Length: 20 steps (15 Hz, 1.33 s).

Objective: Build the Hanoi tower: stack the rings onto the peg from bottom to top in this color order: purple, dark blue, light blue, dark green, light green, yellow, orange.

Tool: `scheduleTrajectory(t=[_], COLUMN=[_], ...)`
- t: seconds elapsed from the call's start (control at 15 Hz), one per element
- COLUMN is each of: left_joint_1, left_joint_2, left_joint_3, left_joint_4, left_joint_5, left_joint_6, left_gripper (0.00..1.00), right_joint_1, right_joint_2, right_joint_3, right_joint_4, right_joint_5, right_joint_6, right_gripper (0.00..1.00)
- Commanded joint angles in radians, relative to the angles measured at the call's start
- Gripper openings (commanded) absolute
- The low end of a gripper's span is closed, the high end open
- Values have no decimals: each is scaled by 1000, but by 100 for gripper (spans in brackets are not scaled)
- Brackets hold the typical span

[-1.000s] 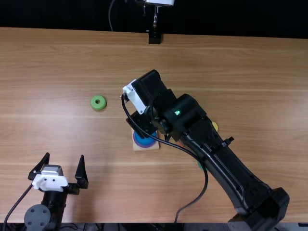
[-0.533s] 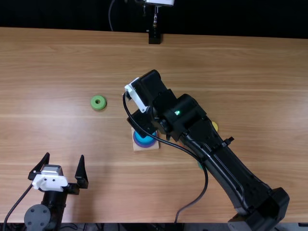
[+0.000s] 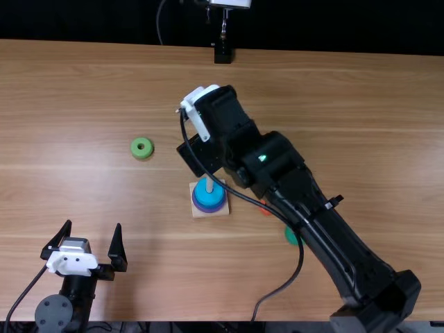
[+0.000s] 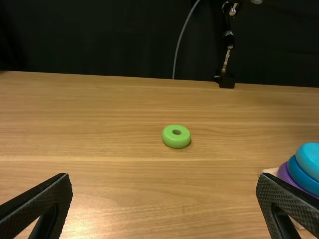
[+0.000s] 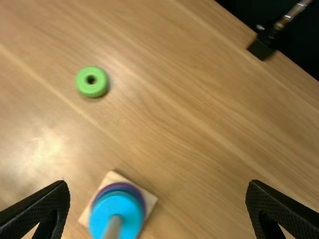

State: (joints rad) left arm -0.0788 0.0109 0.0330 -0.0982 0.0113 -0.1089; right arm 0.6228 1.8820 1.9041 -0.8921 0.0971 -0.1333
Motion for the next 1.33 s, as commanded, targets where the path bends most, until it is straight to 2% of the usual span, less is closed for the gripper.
scheduleTrajectory(t=[0.0,0.2,0.33,0.4,0.53,0.6,0.87,1.0,1.27], left_joint_1=[1,1,1,1,1,1,1,1,1], left_joint_2=[-11,-11,-11,-11,-11,-11,-11,-11,-11], left_joint_3=[-33,-33,-33,-33,-33,-33,-33,-33,-33], left_joint_4=[-5,-5,-5,-3,-5,-5,-5,-3,-5], left_joint_5=[2,2,2,2,2,2,2,2,2], left_joint_6=[4,4,4,4,4,4,4,4,4], left_gripper=[100,100,100,100,100,100,100,100,100], right_joint_1=[-72,-133,-204,-244,-314,-334,-362,-362,-364], right_joint_2=[-3,-169,-250,-296,-386,-403,-423,-432,-429], right_joint_3=[-11,-183,-335,-421,-588,-659,-875,-933,-981], right_joint_4=[7,11,123,203,307,326,319,311,272], right_joint_5=[12,8,8,8,0,-3,-5,-31,-33], right_joint_6=[8,6,8,30,131,146,152,152,154], right_gripper=[100,100,100,100,100,100,100,100,100])
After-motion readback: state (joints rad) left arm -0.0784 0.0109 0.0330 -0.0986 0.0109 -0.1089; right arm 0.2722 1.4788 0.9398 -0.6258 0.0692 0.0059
